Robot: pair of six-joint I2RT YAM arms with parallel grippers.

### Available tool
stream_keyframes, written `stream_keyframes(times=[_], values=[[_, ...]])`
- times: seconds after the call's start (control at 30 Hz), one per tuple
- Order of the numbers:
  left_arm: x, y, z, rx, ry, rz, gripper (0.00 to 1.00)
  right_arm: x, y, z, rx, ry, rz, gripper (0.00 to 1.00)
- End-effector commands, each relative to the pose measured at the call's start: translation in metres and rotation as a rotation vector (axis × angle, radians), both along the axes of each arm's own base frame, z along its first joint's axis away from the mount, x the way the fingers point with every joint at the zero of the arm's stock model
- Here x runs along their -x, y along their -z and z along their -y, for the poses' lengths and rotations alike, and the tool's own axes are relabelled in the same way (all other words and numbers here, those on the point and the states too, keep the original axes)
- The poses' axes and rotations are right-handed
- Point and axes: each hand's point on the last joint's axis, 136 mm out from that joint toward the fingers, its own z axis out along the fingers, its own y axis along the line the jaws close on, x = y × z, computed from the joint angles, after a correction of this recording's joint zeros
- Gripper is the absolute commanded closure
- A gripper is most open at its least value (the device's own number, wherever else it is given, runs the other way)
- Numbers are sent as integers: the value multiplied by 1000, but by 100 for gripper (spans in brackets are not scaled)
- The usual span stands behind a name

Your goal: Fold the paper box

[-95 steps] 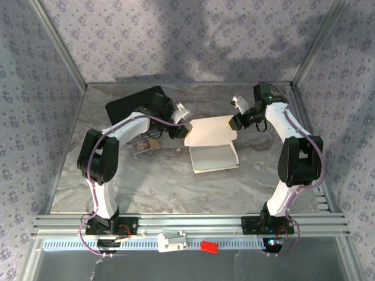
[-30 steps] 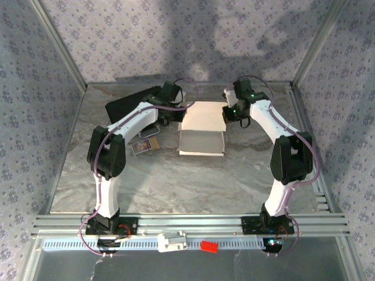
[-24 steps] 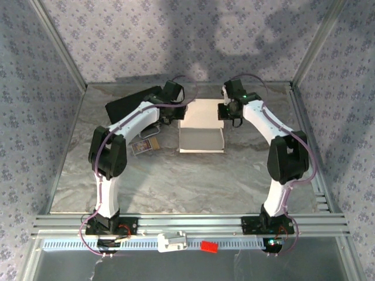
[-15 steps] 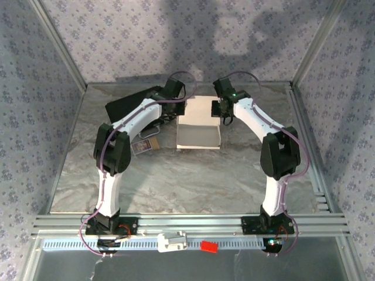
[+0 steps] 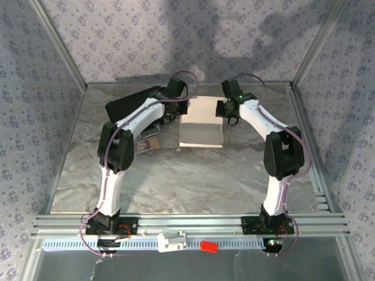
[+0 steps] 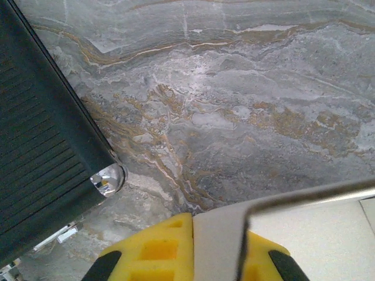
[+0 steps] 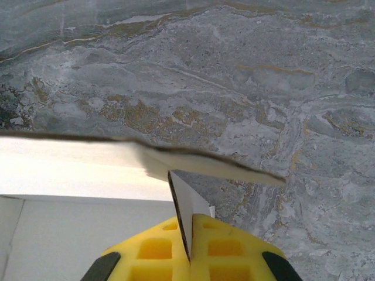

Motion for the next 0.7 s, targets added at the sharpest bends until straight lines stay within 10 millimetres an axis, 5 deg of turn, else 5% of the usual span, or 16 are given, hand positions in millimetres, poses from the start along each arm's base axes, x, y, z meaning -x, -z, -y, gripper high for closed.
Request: stream_keyframes(times=[0.0, 0.1, 0.3, 0.43, 0.67], values=[[-2, -36, 25, 179, -8, 93, 100, 8, -23, -23, -61, -14, 84, 100], [-7, -49, 28, 254, -30, 157, 100, 5, -30, -24, -58, 29, 156, 100], [-18, -42, 37, 369, -63, 166, 100, -5, -18, -26, -115, 113, 173, 100], [-9, -45, 37, 393, -41, 208, 100, 3, -32, -27, -69, 118, 265, 100], [13, -48, 39, 518, 17, 353, 100, 29, -12, -20, -99, 81, 338, 100]])
